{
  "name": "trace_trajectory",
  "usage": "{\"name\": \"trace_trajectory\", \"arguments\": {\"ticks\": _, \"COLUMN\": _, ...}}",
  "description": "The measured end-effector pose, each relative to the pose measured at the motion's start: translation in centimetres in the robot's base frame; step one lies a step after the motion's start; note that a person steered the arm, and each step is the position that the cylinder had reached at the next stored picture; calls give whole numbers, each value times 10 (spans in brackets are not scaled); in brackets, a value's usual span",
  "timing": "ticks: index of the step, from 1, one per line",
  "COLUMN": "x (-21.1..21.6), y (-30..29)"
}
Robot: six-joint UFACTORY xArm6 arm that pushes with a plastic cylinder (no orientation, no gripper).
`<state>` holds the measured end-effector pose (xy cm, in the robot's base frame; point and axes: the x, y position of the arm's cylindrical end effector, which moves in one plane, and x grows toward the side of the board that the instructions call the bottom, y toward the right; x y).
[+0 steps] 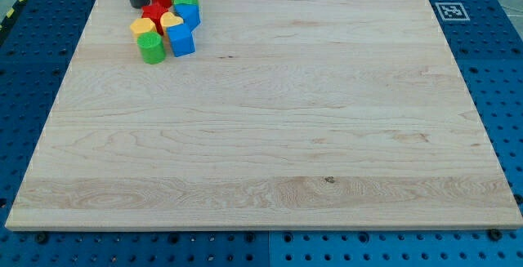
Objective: Separate the blue triangle from the group of blocks
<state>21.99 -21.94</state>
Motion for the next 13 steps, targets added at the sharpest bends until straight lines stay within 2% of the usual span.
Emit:
{"name": "trace_trajectory", "arguments": {"ticks": 2, "x": -13, "y": 12}}
{"name": "trace_trajectory", "arguments": {"ticks": 3, "x": -12, "y": 3}}
{"name": "trace_trajectory", "arguments": {"ticks": 4, "x": -28, "y": -31}}
{"name": "trace_trajectory", "arguments": {"ticks": 7, "x": -28, "y": 21}}
{"name": "trace_trajectory", "arguments": {"ticks": 9, "x": 3, "y": 65}}
{"name": "trace_trajectory", "arguments": {"ticks": 11, "x": 31, "y": 66}}
{"name": "trace_trajectory", "arguments": {"ticks": 13, "x": 66, "y": 101}}
